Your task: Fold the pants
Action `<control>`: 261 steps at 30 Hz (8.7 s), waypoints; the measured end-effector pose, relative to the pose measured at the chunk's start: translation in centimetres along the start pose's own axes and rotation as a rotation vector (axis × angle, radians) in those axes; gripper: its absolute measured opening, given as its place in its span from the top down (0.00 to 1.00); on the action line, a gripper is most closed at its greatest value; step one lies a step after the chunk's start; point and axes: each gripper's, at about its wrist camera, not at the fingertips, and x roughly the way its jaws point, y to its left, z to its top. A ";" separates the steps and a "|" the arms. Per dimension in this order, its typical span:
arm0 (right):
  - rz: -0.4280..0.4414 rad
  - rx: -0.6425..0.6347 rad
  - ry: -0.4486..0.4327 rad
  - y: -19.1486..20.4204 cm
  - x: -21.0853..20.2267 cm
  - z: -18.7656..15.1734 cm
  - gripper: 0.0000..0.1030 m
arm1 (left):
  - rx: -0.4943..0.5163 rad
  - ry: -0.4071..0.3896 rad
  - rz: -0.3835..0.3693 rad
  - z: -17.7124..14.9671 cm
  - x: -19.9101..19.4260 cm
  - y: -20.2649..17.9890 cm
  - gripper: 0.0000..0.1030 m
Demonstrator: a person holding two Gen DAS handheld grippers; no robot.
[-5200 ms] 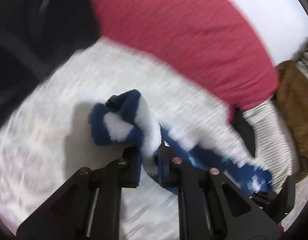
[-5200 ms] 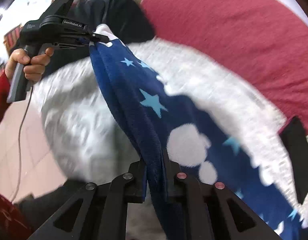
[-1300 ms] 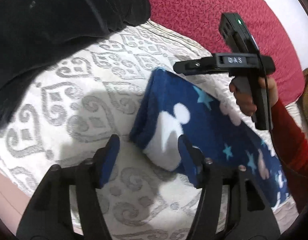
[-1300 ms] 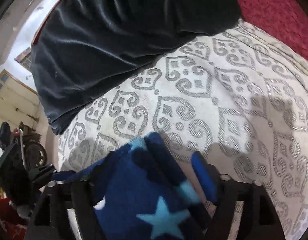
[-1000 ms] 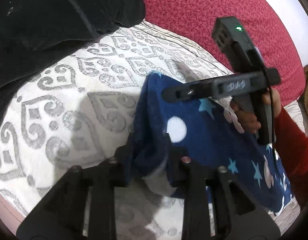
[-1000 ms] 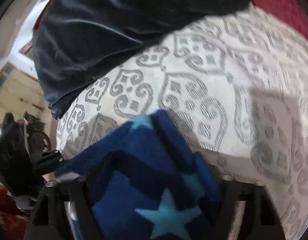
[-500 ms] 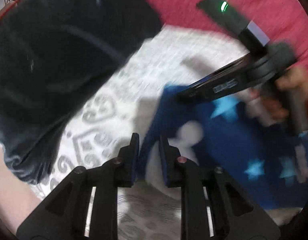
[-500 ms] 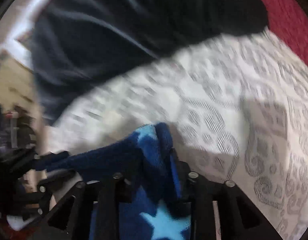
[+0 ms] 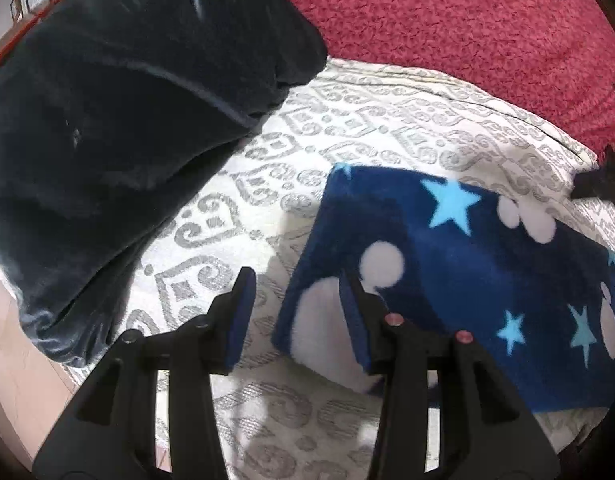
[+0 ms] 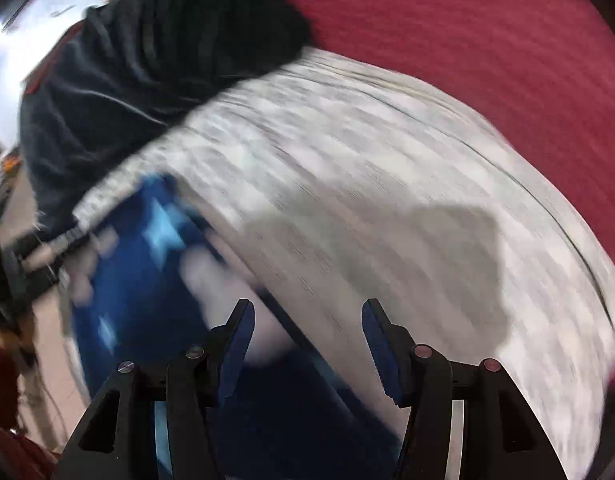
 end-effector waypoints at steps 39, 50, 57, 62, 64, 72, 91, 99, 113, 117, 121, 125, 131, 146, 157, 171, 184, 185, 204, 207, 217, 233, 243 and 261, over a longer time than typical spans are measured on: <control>-0.019 0.279 -0.063 -16.4 -10.0 -22.5 0.96 | 1.050 0.147 -0.895 0.8 -0.5 -41.1 0.93; -0.183 0.542 -0.141 -20.4 -15.1 -24.8 0.87 | 0.884 0.121 -0.771 4.0 -0.2 -40.0 0.97; -0.506 0.821 -0.196 -22.9 -27.3 -37.9 0.24 | 0.982 0.049 -0.824 0.9 -6.4 -40.9 0.40; -0.355 0.999 -0.186 -25.7 -26.5 -42.6 0.26 | 1.041 0.068 -0.827 -2.2 -7.7 -45.2 0.40; -0.406 1.042 -0.139 -26.0 -25.4 -42.3 0.88 | 1.045 0.089 -0.814 -2.9 -7.2 -46.8 0.40; -0.388 1.133 -0.099 -30.4 -22.7 -43.8 0.83 | 0.967 0.111 -0.756 -3.0 -6.2 -47.4 0.40; -0.242 0.870 -0.275 -8.2 -24.7 -41.5 0.37 | 0.761 0.163 -0.901 -9.4 -14.9 -27.9 0.40; -0.242 0.910 -0.212 -7.6 -19.8 -39.8 0.37 | 0.890 0.308 -1.042 -15.8 -15.2 -35.2 0.40; -0.228 1.091 -0.298 -9.4 -22.9 -43.5 0.37 | 0.927 0.080 -1.006 -12.7 -16.8 -42.0 0.41; -0.229 1.128 -0.312 -10.2 -23.1 -44.1 0.37 | 0.980 0.179 -0.992 -14.1 -15.8 -43.4 0.83; -0.249 1.169 -0.330 -11.0 -23.8 -45.6 0.37 | 1.135 0.020 -0.933 -17.6 -18.2 -41.6 0.83; -0.245 1.282 -0.311 -12.9 -23.6 -47.4 0.37 | 1.097 0.044 -0.932 -17.5 -17.8 -41.4 0.83; -0.368 1.302 -0.356 -13.1 -25.8 -47.7 0.38 | 1.072 0.065 -0.937 -17.3 -17.8 -41.4 0.82; -0.571 1.293 -0.230 -13.1 -28.5 -48.0 0.37 | 0.994 0.180 -0.946 -16.6 -18.8 -39.8 0.38; -0.433 0.944 -0.341 -6.8 -28.5 -34.7 0.35 | 0.798 -0.004 -0.879 -11.2 -20.1 -31.2 0.34; 0.012 0.467 -0.207 6.5 -10.7 -14.1 0.35 | -0.153 0.079 -0.499 -4.8 -5.4 -0.5 0.24; 0.151 0.307 -0.132 12.4 -2.1 -5.9 0.35 | -0.234 0.163 -0.482 -3.0 1.4 2.4 0.24; 0.155 0.312 -0.130 12.4 -2.0 -5.7 0.35 | -0.246 0.176 -0.478 -3.1 1.7 2.4 0.24; 0.183 0.370 -0.100 10.6 -0.2 -6.3 0.35 | -0.440 0.187 -0.527 -1.7 4.8 4.2 0.82; 0.173 0.401 -0.105 9.7 -0.6 -7.0 0.35 | -0.358 0.138 -0.465 -0.8 3.3 2.8 0.83; 0.122 0.541 -0.204 4.3 -6.0 -12.0 0.35 | -0.129 -0.021 -0.479 3.2 -3.2 -4.3 0.83; 0.200 0.901 -0.268 -6.8 -11.0 -25.1 0.29 | 0.489 0.038 -0.599 -4.8 -8.8 -28.2 0.83; 0.377 0.945 -0.223 -7.4 -8.9 -24.1 0.24 | 0.533 0.011 -0.572 -6.0 -9.8 -28.6 0.79; 0.244 0.882 -0.133 -6.1 -7.0 -18.2 0.85 | 0.555 -0.042 -0.627 -6.6 -10.9 -27.1 0.54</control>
